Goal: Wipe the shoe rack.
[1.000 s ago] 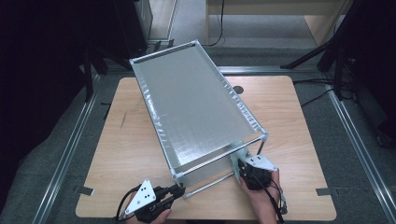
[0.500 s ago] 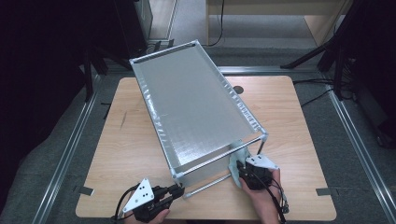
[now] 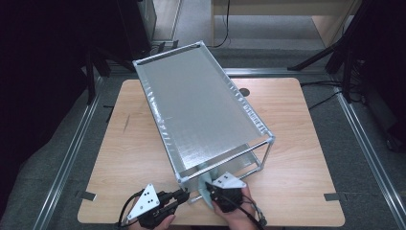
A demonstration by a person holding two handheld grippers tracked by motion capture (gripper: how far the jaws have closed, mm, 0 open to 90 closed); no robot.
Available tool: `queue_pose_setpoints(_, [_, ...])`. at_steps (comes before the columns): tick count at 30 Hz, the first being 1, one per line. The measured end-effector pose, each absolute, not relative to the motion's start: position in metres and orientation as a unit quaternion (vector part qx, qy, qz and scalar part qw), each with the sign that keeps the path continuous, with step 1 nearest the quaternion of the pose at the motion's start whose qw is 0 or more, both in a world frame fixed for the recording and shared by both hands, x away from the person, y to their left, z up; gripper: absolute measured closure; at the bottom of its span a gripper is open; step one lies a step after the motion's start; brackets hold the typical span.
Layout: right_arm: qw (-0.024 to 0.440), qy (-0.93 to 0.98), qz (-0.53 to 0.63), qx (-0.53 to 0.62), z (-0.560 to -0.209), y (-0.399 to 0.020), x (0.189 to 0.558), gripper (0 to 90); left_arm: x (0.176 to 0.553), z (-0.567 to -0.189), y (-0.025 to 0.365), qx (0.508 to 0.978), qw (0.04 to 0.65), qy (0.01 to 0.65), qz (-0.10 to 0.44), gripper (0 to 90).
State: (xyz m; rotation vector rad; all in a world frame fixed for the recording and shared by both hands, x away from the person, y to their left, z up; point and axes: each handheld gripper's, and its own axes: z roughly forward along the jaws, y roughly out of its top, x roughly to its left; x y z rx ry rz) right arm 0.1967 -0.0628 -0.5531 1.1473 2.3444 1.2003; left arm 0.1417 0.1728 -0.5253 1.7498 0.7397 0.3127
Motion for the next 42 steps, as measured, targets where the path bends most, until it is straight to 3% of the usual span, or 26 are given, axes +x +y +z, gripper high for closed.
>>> queue_pose_setpoints(7, [0.139,0.819,0.408,0.379,-0.553,-0.058,0.194,80.3,0.142,-0.525,0.173,0.747,0.571,0.313,0.133,80.7])
queue_pose_setpoints(19, [0.214,0.758,0.368,0.494,-0.547,-0.159,0.242,79.6,0.142,-0.525,0.173,0.747,0.57,0.313,0.133,80.8])
queue_pose_setpoints(22, [0.213,0.744,0.369,0.515,-0.546,-0.171,0.244,79.6,0.142,-0.525,0.173,0.747,0.571,0.314,0.134,80.8])
queue_pose_setpoints(25, [0.222,0.748,0.364,0.508,-0.546,-0.164,0.238,79.5,0.142,-0.526,0.174,0.747,0.571,0.313,0.132,80.7])
queue_pose_setpoints(42, [0.137,0.822,0.407,0.375,-0.552,-0.066,0.193,79.1,0.143,-0.526,0.174,0.748,0.572,0.313,0.13,80.6])
